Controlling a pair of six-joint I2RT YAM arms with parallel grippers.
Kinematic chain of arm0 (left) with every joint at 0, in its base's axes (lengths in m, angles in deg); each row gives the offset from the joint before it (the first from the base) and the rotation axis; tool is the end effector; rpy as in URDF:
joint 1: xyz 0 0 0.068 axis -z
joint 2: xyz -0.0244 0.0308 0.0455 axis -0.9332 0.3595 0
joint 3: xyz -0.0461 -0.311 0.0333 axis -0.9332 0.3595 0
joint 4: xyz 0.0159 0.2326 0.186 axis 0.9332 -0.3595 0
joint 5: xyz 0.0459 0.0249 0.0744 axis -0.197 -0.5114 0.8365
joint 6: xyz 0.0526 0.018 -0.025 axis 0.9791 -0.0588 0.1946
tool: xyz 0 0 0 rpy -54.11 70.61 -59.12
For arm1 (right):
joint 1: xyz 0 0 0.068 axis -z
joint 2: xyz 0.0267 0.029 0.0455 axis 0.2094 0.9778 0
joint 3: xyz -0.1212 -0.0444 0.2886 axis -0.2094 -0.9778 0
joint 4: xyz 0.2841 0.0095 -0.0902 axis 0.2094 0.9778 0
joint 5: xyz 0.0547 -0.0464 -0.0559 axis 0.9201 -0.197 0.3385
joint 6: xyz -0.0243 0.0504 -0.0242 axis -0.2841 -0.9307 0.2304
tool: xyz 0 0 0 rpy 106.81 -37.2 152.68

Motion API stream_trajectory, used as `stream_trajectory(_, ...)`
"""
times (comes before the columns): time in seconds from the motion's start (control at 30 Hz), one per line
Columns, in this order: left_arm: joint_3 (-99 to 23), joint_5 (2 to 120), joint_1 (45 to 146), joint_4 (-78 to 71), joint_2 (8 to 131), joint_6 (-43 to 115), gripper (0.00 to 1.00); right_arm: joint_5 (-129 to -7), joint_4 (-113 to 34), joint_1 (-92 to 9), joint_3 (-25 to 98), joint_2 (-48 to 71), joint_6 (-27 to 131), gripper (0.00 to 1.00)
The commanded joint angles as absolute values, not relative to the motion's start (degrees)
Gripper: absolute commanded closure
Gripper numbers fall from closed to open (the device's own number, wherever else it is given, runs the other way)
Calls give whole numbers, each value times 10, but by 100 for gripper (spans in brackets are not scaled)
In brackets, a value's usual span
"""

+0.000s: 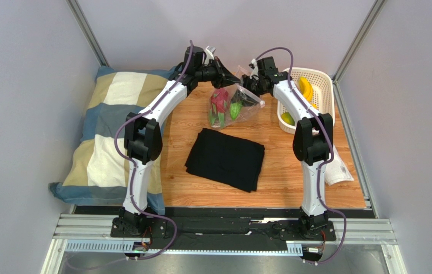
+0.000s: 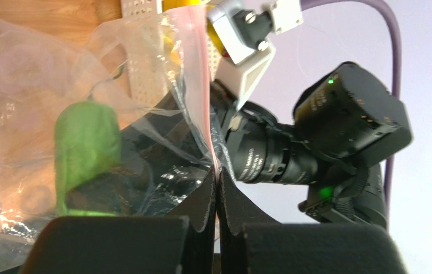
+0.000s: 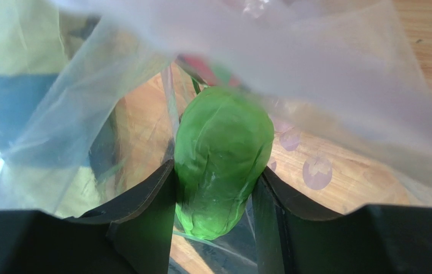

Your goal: Open the zip-top bag and remove the fake food

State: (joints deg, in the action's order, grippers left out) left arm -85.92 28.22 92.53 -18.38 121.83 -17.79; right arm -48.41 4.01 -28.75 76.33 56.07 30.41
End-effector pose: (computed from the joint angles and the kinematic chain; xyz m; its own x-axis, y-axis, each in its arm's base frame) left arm 0.5385 -0.2679 0.3376 -0.9215 -0.3453 -0.1777 0.0632 0.3181 -0.9459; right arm 0.5265 0.1795 0.2836 -0.9259 0.1629 -0.3408 -0.0844 0.7902 0.6071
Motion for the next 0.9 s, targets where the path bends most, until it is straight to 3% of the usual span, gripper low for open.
stream_trajectory(0.0,-885,273,920,-151,1188,-190,100,-441,50,-290,770,497,431,100)
stream_trajectory(0.17,-869,274,913,-146,1177,-190,100,-503,-56,-290,703,417,471,92)
stream_trajectory(0.23,-862,274,912,-144,1176,-194,100,-503,-115,-289,682,385,493,79)
stream_trajectory(0.3,-858,275,908,-139,1174,-196,100,-496,-131,-289,676,376,512,75)
stream_trajectory(0.37,-859,277,906,-134,1175,-202,100,-496,-137,-286,681,372,529,77)
stream_trajectory(0.43,-864,275,905,-128,1179,-207,100,-522,-149,-285,684,370,517,100)
stream_trajectory(0.87,-884,273,903,-105,1185,-228,100,-625,-203,-276,704,386,288,100)
